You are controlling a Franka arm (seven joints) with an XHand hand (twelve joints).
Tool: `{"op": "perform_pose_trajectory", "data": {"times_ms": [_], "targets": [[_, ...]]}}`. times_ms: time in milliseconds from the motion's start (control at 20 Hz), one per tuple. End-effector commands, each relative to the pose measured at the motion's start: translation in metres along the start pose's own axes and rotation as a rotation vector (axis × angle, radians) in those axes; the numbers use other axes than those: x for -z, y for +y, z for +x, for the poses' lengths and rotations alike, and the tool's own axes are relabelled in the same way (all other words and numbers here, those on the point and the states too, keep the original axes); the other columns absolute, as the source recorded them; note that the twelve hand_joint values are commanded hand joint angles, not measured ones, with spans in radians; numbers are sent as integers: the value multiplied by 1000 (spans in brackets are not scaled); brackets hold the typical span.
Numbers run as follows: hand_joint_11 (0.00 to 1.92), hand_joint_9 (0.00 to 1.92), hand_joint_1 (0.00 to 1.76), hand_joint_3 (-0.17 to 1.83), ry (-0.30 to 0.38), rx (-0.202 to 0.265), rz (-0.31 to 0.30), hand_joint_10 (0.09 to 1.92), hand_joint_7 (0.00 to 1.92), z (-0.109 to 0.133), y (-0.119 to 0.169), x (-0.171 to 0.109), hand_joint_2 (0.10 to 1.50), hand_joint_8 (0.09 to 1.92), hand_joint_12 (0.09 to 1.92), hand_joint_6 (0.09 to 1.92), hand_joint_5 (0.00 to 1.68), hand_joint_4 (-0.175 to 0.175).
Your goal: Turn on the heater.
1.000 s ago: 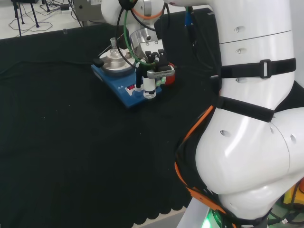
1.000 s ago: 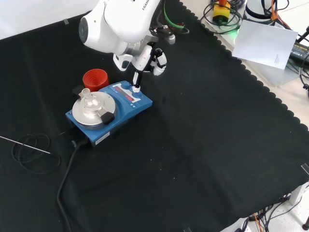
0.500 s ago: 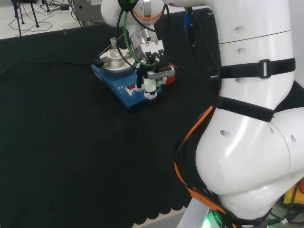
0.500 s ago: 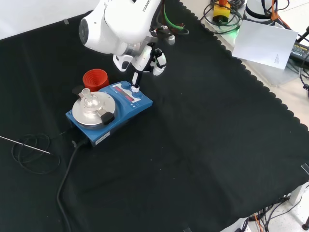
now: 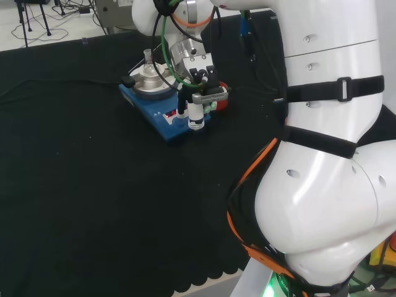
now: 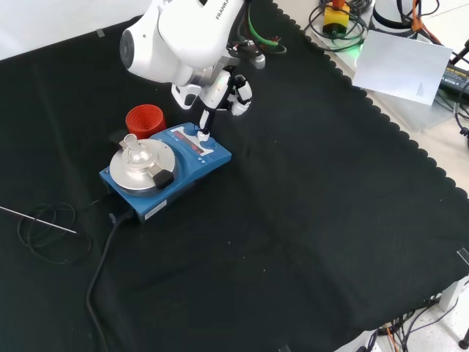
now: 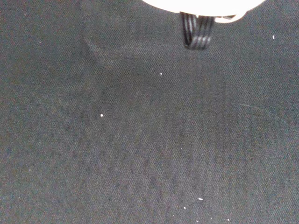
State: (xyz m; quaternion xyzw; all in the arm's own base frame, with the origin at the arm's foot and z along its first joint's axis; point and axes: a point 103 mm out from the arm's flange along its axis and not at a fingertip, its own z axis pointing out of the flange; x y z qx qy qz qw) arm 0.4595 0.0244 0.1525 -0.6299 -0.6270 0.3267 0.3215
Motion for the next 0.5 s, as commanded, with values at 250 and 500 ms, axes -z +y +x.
{"op": "perform_pose_trajectory", "data": {"times_ms": [250, 500], "targets": [[1920, 1856, 1487, 1069, 16, 17, -11, 1410, 1735, -1, -16, 15, 682, 1628, 1520, 87, 270, -51], [1920, 1856, 1487, 1073, 22, 21, -35, 1409, 1736, -1, -30, 29, 680, 1627, 1518, 87, 277, -52]]}}
